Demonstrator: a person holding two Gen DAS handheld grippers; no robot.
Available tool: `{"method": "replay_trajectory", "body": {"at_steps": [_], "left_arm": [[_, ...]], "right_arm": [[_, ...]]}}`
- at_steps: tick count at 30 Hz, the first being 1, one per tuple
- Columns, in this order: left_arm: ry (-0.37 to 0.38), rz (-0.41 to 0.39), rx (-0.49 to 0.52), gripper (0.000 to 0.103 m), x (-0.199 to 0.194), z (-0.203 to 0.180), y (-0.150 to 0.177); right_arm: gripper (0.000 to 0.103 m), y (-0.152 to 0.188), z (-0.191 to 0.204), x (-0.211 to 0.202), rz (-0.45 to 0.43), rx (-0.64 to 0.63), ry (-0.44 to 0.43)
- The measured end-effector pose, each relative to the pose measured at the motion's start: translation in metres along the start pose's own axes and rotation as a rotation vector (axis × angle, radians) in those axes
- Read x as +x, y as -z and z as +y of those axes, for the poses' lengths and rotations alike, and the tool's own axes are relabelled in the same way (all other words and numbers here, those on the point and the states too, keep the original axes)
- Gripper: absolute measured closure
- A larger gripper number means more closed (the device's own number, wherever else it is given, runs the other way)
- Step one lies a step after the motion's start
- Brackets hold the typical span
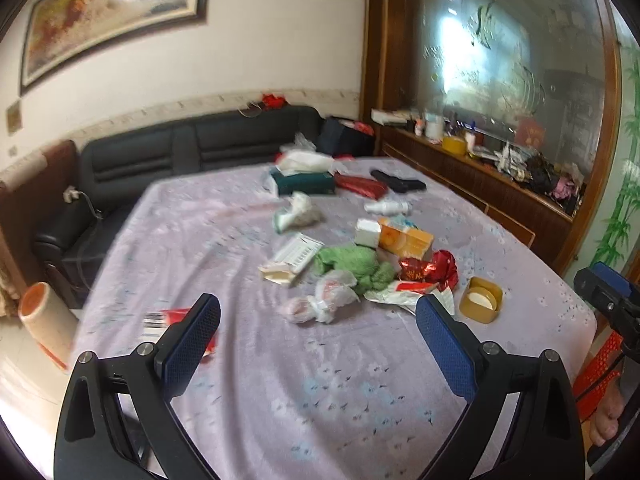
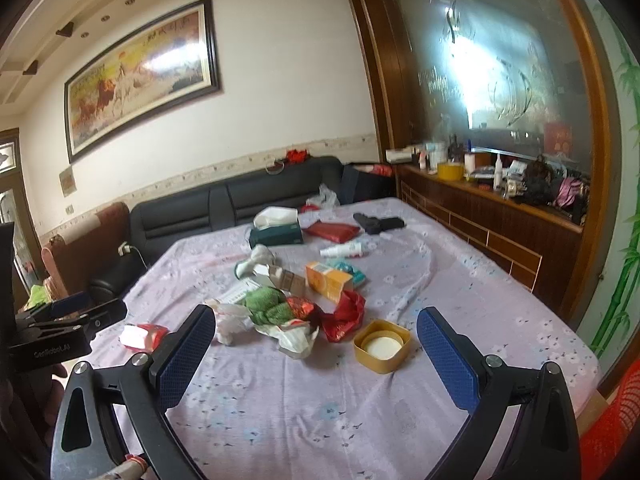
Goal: Collect trash
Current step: 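Grasp the yellow square cup with the right tool while the left tool grasps the white plastic bags, then carry the yellow cup and white bags with both tools over the red wastebasket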
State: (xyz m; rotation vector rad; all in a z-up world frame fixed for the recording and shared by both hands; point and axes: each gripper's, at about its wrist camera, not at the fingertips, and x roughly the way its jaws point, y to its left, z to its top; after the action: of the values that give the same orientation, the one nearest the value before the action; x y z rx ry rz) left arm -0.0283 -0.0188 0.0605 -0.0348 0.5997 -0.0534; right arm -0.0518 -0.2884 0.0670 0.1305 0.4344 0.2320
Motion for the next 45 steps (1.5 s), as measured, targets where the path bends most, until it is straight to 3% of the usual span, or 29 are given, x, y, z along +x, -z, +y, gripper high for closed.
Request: {"method": "replay_trajectory", "body": {"at_steps": [3, 9, 13, 16, 20, 25, 26, 28, 29, 34, 38, 45], "left_arm": [[0.073, 0.105, -0.034, 0.006, 0.046, 0.009, -0.002], [0.095, 0.229, -0.049, 0.006, 0.120, 0.020, -0.002], [0.061, 0.266, -0.034, 0.010, 0.148, 0.015, -0.003], [0.021, 0.291, -0.025, 0.027, 0.163, 0.013, 0.001], [0.045, 0.297, -0.021, 0.031, 0.170, 0.011, 0.011], [0.009, 0.266, 0.004, 0.055, 0.166, 0.010, 0.012], [0.009, 0.264, -0.004, 0.063, 0.165, 0.012, 0.012], [0.026, 0.267, -0.013, 0.075, 0.163, 0.013, 0.012], [0.037, 0.268, -0.013, 0.092, 0.163, 0.012, 0.012], [0.043, 0.246, -0.003, 0.093, 0.157, 0.010, 0.012], [0.100, 0.225, -0.057, 0.093, 0.145, 0.016, 0.007], [0.193, 0.151, -0.119, 0.093, 0.065, 0.008, 0.008]], "right_arm": [[0.000, 0.005, -0.010, 0.026, 0.052, 0.014, -0.004], [0.005, 0.016, -0.045, 0.092, 0.194, 0.051, 0.006], [0.007, 0.021, -0.072, 0.140, 0.300, 0.095, -0.012], [0.009, 0.027, -0.086, 0.167, 0.380, 0.150, -0.003], [0.011, 0.038, -0.091, 0.183, 0.434, 0.196, -0.004], [0.013, 0.048, -0.087, 0.203, 0.477, 0.192, 0.053], [0.020, 0.051, -0.086, 0.205, 0.482, 0.183, 0.075], [0.020, 0.050, -0.085, 0.202, 0.469, 0.178, 0.104], [0.021, 0.049, -0.085, 0.197, 0.458, 0.190, 0.096], [0.021, 0.045, -0.081, 0.162, 0.375, 0.192, 0.054], [0.021, 0.044, -0.071, 0.132, 0.318, 0.200, 0.026], [0.020, 0.041, -0.056, 0.082, 0.235, 0.201, -0.004]]}}
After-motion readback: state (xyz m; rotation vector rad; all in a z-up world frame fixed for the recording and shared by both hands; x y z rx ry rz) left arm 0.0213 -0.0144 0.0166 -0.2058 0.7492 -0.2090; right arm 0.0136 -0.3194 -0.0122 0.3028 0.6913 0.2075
